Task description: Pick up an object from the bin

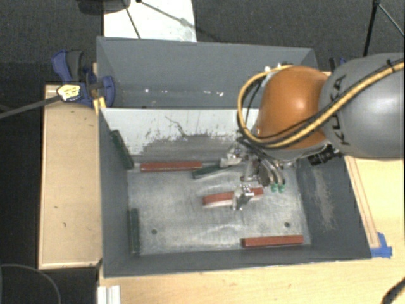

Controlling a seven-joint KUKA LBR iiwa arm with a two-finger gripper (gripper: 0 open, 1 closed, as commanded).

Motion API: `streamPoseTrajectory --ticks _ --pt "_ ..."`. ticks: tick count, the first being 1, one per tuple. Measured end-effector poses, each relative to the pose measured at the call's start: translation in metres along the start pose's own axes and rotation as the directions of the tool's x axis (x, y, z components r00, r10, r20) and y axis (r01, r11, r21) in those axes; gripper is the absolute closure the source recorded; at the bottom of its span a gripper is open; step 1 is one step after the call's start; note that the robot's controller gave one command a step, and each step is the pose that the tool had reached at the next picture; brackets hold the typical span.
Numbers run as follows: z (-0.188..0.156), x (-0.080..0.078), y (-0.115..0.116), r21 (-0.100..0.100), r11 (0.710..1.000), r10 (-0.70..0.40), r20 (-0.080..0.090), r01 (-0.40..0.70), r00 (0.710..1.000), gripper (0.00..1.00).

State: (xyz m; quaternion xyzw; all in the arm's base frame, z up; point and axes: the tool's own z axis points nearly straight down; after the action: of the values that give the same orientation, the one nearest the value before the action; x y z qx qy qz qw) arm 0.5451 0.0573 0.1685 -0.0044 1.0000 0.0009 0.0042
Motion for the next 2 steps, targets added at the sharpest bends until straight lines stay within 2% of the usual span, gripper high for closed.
streamPoseTrajectory --ticks 1,2 --pt "0.041 0.012 -0.011 0.001 0.999 -0.055 -0.012 0.055 0.998 0.00" --pt "0.092 -0.024 -0.019 -0.001 0.999 0.047 0.011 -0.047 0.999 1.00"
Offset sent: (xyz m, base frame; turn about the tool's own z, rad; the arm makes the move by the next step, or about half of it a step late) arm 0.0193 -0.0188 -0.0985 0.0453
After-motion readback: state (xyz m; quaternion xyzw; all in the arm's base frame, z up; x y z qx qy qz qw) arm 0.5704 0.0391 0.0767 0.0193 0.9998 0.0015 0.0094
